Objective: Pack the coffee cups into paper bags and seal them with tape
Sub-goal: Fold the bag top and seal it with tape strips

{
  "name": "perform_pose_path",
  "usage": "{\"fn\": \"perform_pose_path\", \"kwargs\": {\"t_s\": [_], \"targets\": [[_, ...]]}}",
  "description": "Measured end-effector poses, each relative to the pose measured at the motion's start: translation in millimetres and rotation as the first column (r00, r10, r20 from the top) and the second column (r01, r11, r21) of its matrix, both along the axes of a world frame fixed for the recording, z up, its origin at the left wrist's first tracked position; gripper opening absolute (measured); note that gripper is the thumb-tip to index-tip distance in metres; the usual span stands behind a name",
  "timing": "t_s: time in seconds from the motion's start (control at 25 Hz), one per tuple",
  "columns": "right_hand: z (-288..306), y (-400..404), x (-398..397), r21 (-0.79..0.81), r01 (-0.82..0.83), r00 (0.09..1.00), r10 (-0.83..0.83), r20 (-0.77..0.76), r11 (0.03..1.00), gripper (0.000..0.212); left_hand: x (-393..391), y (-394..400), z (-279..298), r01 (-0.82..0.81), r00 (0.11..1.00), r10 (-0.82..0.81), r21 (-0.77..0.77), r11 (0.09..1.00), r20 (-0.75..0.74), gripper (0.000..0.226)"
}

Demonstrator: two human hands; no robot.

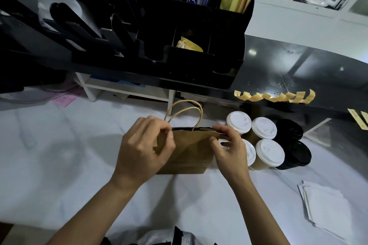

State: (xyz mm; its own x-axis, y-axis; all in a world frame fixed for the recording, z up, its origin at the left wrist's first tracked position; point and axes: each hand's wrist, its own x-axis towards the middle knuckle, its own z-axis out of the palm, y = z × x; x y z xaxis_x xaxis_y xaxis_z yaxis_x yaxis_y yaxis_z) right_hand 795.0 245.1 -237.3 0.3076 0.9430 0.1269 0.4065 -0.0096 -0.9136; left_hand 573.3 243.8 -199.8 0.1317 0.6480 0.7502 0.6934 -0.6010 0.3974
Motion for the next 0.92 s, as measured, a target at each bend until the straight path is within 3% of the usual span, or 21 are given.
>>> {"fn": "perform_pose_path", "kwargs": {"t_s": [0.16, 0.28, 0.6, 0.84, 0.92], "targets": [[-2, 2, 3, 0.000, -0.009, 1.000, 0.009, 0.002, 1.000, 0.026, 26, -8, -9, 0.100, 0.995, -0.102, -0.055, 0.993, -0.024, 0.014], [0, 2, 6, -0.006, -0.025, 1.000, 0.025, 0.018, 1.000, 0.025, 40, -5, -18, 0.130, 0.984, -0.149, -0.183, 0.974, -0.094, 0.039], [-4, 5, 15, -0.001, -0.068, 0.998, 0.068, -0.007, 0.998, 0.021, 55, 20, -23, 0.084, 0.946, -0.172, -0.305, 0.949, -0.274, 0.087], [8, 11, 21, -0.007, -0.092, 0.986, 0.090, -0.142, 0.996, 0.006, 60, 33, -26, 0.065, 0.935, -0.175, -0.335, 0.940, -0.310, 0.087], [14, 22, 26, -0.048, 0.003, 0.972, -0.015, -0.236, 0.999, 0.017, 60, 34, -27, 0.072, 0.940, -0.176, -0.335, 0.940, -0.291, 0.086]]}}
